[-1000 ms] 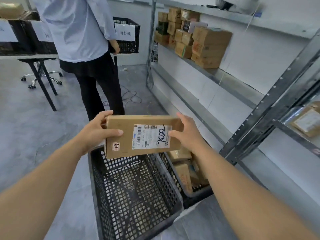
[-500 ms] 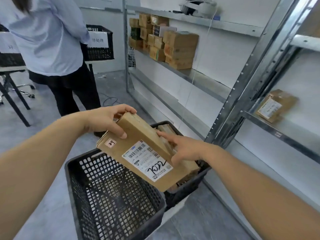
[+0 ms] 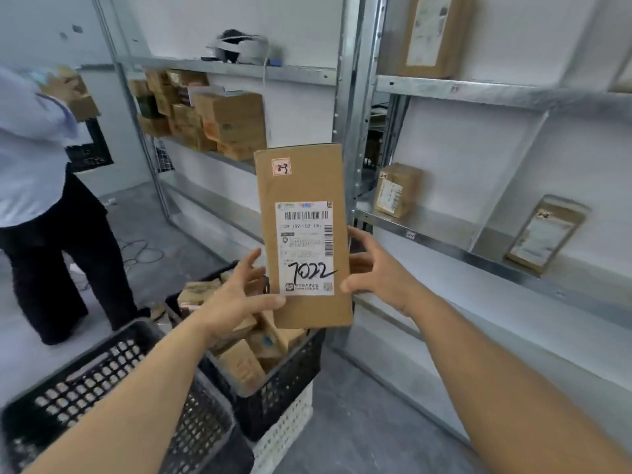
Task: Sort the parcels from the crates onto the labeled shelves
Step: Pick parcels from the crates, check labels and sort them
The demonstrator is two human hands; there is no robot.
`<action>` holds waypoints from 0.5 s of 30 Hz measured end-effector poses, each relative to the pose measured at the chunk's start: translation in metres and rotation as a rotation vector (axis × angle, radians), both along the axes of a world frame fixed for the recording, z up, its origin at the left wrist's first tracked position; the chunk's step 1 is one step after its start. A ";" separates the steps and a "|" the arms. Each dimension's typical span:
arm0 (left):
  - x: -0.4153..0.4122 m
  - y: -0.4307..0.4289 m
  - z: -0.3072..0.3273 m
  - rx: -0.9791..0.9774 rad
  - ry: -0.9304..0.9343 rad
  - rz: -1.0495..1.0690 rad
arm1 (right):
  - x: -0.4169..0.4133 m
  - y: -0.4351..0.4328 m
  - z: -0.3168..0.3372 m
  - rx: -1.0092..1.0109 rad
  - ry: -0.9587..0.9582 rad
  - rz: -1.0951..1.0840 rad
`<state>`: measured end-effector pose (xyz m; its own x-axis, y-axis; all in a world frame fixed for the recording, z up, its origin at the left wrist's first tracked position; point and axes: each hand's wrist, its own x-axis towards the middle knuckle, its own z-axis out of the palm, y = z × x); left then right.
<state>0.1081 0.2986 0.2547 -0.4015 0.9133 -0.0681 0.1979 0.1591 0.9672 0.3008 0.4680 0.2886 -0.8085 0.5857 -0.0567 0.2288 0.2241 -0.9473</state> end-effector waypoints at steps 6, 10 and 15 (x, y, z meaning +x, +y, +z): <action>0.095 0.067 -0.001 0.056 -0.070 -0.123 | 0.108 0.035 0.006 -0.008 0.097 -0.148; 0.157 0.107 0.004 0.101 -0.148 -0.259 | 0.183 0.051 0.004 0.012 0.127 -0.245; 0.227 0.150 0.003 0.110 -0.202 -0.363 | 0.266 0.059 0.001 0.019 0.152 -0.384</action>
<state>0.3347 0.4491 0.2582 -0.0416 0.9991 -0.0069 0.0269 0.0080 0.9996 0.5670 0.5272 0.2899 -0.5293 0.8463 0.0607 0.1568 0.1679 -0.9733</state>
